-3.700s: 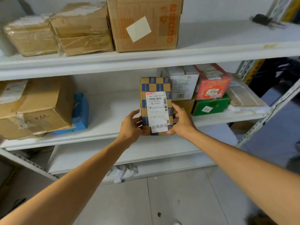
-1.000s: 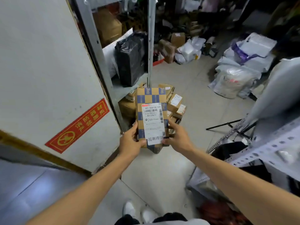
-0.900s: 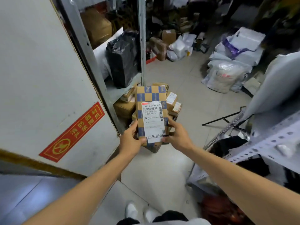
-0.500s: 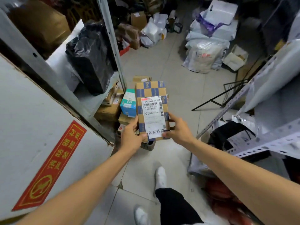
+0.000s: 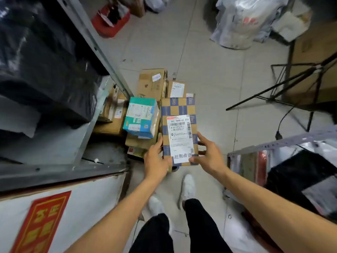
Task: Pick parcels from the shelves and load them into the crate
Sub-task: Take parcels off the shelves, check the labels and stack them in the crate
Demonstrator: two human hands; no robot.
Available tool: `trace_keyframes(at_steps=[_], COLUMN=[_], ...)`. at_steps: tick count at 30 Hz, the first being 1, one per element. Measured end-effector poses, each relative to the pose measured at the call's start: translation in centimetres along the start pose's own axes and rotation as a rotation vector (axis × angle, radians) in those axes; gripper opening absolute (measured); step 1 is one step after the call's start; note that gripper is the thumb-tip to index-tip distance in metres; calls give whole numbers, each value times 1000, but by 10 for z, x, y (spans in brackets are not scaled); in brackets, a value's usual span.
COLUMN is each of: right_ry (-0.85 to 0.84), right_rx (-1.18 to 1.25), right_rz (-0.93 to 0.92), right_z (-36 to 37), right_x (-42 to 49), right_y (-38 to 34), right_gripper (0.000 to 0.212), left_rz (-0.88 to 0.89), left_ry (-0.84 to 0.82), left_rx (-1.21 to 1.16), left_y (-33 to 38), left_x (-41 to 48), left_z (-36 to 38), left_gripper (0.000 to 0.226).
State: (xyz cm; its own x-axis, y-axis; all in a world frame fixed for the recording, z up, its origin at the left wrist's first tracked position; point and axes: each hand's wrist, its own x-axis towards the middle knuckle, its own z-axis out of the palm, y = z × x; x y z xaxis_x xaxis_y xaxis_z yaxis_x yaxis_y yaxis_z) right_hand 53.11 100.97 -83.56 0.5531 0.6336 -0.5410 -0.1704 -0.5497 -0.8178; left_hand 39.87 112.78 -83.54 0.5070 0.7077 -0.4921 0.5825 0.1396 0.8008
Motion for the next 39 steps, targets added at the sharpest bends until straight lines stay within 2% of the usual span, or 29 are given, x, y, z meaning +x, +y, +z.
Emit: trace_keyframes(at_steps=[4,9,18,24,29,32,39], right_ry=[52,73,62,125,129,115,31], right_rx=[22,11,-16,12,15,-12,-316], right_rz=[34,52,108,102,120,140,198], right_z=[28,69,87,98,101,97,69], right_x=[58,128,193,215,221,218,198], right_y=[41,93,155,151,141,135,96], right_gripper=[77,74,83,82,86,86,67], left_rz=[-8,-2,6,-23,128,142,187], left_ry=[-55,-79,-87,-80,-13,-29,-156], left_rx=[44,73,88,99,392,441,510], left_y=[-41,-98,-170,-171,-162,-156,-113], left_x=[70,137,185,202,205,198,180], left_z=[1,2,29,29,28,26,11], left_gripper=[72,70,75,76,73,71,66])
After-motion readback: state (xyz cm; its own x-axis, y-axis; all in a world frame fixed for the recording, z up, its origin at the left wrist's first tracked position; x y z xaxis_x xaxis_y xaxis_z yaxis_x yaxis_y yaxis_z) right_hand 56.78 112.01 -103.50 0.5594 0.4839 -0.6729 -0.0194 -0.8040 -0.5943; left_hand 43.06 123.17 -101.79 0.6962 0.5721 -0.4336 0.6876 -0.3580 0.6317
